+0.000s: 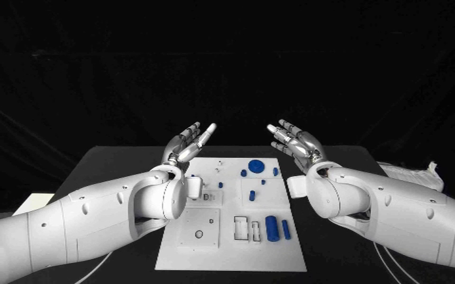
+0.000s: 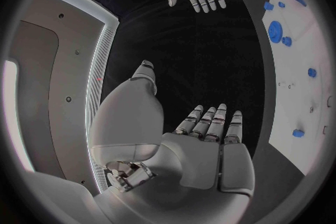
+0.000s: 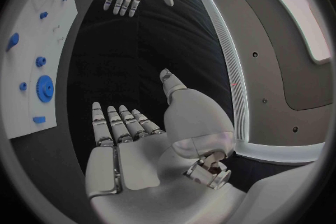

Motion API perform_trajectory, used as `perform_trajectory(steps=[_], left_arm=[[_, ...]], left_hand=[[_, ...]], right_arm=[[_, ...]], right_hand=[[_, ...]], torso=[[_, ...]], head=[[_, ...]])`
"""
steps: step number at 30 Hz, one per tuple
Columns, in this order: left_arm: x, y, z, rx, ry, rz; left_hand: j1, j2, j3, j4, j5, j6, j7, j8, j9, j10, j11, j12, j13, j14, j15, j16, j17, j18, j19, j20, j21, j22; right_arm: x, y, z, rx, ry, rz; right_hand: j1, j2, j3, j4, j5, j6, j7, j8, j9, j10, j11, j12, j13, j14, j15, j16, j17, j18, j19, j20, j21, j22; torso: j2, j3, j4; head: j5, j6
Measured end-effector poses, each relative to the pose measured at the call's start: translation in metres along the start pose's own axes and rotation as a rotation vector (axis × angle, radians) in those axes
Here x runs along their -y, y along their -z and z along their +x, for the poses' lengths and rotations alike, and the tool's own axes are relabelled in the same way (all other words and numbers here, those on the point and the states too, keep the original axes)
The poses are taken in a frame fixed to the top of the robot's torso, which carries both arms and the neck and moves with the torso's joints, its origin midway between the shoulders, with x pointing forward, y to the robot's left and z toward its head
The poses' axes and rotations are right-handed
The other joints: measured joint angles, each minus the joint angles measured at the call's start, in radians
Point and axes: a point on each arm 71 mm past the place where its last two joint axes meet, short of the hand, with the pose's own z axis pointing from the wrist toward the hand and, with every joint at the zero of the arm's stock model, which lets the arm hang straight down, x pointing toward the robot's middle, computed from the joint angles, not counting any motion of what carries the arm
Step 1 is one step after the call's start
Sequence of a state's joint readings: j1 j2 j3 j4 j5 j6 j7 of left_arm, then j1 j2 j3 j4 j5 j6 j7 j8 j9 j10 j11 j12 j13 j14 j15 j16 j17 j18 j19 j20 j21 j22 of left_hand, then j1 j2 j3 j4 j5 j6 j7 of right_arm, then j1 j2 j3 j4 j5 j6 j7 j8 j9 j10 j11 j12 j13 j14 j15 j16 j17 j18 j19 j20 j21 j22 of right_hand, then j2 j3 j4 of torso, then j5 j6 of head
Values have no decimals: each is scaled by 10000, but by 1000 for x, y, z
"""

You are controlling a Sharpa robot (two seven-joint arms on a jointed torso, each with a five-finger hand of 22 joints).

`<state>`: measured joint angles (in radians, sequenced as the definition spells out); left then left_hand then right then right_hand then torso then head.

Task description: Assemble the parts on the task board

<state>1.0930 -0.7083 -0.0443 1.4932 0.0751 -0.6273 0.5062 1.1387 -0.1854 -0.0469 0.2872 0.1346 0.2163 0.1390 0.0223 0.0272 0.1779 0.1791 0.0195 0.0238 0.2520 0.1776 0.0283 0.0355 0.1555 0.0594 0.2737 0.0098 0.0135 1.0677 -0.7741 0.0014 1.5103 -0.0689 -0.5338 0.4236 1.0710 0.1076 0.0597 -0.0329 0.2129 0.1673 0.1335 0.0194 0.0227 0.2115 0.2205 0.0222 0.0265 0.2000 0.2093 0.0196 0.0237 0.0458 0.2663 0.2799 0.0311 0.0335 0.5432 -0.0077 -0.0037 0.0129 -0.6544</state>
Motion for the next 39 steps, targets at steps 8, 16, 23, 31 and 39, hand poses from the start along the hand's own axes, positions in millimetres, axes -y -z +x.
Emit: perform_trajectory(steps=[8,16,23,31,39], left_arm=[[-1,0,1,-185,252,-75],[7,2,-37,252,179,186],[20,8,-45,-41,386,380],[44,21,-43,-750,716,686],[59,38,-39,-1385,941,770]], left_hand=[[887,738,708,78,-32,2307,123,508,260,2295,684,426,223,3373,446,943,465,1,2442,184,1021,566],[1481,1539,913,-278,-129,6671,790,1382,598,7467,154,1538,542,7169,-233,2078,878,160,7353,-50,2888,1289],[1762,1733,753,-659,-129,7579,749,1276,442,8645,-186,1429,473,8601,-647,2162,1233,160,8677,-464,3128,1251],[2046,1628,535,-1180,-129,8004,574,945,411,9338,-453,1141,494,9811,-1026,2462,2069,159,10003,-895,3841,1527],[2087,1669,465,-1326,-128,8218,501,734,429,9591,-529,879,535,10207,-1188,2782,2901,158,10574,-1151,4666,1978]], right_arm=[[1,-3,7,-1561,-39,250],[-5,-10,-18,-1438,1430,-445],[-23,-16,-17,-1742,2882,-1414],[-58,-25,-29,-1965,5161,-2458],[-85,-36,-33,-2312,7816,-3104]], right_hand=[[918,37,154,-576,83,1287,84,219,131,1702,231,273,136,1924,187,341,165,391,1304,96,320,172],[1654,-42,444,-1248,81,4404,345,661,360,5258,-16,785,312,5565,-145,896,343,945,3807,78,1032,414],[1811,-95,756,-1640,80,6407,677,692,404,7100,-308,813,327,7617,-510,1007,383,1241,5262,-90,1467,448],[2067,-351,1256,-2205,79,7644,751,692,439,8510,-651,791,355,9506,-1040,1223,518,1243,6824,-616,2067,566],[2138,-817,1455,-2403,103,8723,377,691,493,10023,-1203,744,468,11774,-1832,2331,1278,1232,8935,-1501,3768,1345]], torso=[[0,-4,-1],[31,-6,-33],[172,6,-58],[599,-29,10],[1131,-37,141]], head=[[0,-2],[-58,-128],[-75,-152],[-262,0],[-253,151]])
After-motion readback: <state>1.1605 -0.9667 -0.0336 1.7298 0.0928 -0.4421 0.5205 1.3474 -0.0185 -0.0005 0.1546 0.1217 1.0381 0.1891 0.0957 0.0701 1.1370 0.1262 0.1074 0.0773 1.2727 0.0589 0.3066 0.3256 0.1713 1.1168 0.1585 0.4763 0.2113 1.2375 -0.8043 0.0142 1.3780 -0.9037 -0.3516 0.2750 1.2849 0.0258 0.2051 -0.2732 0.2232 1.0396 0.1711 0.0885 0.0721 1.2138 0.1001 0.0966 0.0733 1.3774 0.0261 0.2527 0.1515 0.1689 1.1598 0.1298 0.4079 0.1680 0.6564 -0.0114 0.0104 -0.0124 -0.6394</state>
